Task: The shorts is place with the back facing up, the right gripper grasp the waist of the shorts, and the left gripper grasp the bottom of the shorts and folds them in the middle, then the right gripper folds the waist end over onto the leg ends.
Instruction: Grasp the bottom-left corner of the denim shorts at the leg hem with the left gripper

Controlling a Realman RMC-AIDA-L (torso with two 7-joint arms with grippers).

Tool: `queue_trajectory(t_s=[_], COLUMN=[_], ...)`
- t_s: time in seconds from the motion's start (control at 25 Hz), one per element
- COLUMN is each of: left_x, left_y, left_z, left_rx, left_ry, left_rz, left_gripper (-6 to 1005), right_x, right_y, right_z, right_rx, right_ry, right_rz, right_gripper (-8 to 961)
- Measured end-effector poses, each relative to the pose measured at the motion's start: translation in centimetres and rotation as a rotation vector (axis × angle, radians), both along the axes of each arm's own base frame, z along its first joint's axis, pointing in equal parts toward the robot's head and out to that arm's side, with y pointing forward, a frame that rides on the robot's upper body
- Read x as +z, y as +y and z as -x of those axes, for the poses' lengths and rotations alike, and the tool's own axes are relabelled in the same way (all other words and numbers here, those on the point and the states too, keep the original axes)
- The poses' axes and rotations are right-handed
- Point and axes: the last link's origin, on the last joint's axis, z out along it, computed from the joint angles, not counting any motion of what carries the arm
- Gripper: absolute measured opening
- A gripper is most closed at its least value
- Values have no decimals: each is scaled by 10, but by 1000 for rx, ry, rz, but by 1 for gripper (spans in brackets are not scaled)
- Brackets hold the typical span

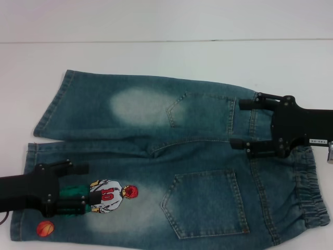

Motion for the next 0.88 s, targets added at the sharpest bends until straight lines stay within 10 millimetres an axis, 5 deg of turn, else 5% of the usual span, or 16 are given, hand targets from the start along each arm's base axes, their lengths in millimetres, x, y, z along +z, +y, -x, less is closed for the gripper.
queue_trajectory(t_s=[0.88], left_x=[2], left_y=[2], left_z=[2], left_rx=[11], left_ry=[6], left_rz=[-22], left_gripper=[913], right_x=[-2], right_y=[1], right_z=[1], right_rx=[5], right_ry=[-5], right_rz=[7], right_gripper=[905])
